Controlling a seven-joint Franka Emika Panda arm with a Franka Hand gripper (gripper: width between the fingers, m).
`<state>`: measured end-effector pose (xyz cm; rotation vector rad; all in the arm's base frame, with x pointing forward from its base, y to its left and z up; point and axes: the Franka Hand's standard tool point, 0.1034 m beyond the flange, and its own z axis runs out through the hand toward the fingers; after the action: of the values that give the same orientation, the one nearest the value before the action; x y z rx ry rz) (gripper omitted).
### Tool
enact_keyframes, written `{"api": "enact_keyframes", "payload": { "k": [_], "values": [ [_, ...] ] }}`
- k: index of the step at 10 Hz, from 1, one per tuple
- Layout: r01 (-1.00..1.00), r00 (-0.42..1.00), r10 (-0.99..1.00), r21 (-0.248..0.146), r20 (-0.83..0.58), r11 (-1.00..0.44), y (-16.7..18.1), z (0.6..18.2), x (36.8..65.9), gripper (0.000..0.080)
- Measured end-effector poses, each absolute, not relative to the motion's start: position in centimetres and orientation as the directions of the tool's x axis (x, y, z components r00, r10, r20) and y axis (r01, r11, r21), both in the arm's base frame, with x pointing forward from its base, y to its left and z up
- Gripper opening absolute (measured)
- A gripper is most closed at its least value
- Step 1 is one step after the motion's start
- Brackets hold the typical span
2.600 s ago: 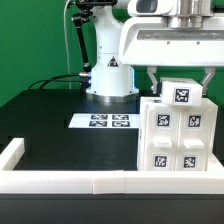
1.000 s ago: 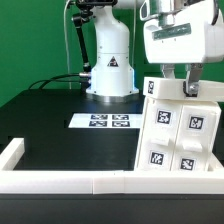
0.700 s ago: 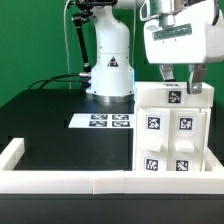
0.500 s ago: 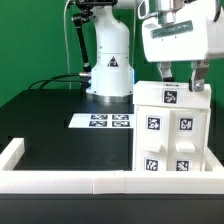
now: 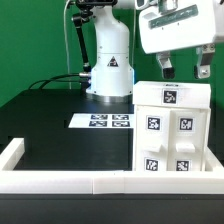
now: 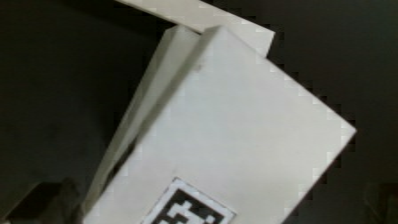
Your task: Assemble cabinet
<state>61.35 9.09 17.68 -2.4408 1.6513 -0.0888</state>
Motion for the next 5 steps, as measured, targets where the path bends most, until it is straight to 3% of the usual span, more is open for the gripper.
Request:
{"api": "enact_keyframes", "payload": {
  "k": [2, 4, 5],
  "values": [
    [-0.783, 0.613, -0.789, -0.154, -0.026, -0.603, 9.37, 17.56, 61.59, 0.0797],
    [-0.514, 0.855, -0.519, -0.119, 0.019, -0.850, 9.36, 17.53, 61.65, 0.0797],
    [-0.424, 0.903, -0.429, -0.112, 0.024, -0.899, 9.44, 17.75, 61.97, 0.0797]
  ]
}}
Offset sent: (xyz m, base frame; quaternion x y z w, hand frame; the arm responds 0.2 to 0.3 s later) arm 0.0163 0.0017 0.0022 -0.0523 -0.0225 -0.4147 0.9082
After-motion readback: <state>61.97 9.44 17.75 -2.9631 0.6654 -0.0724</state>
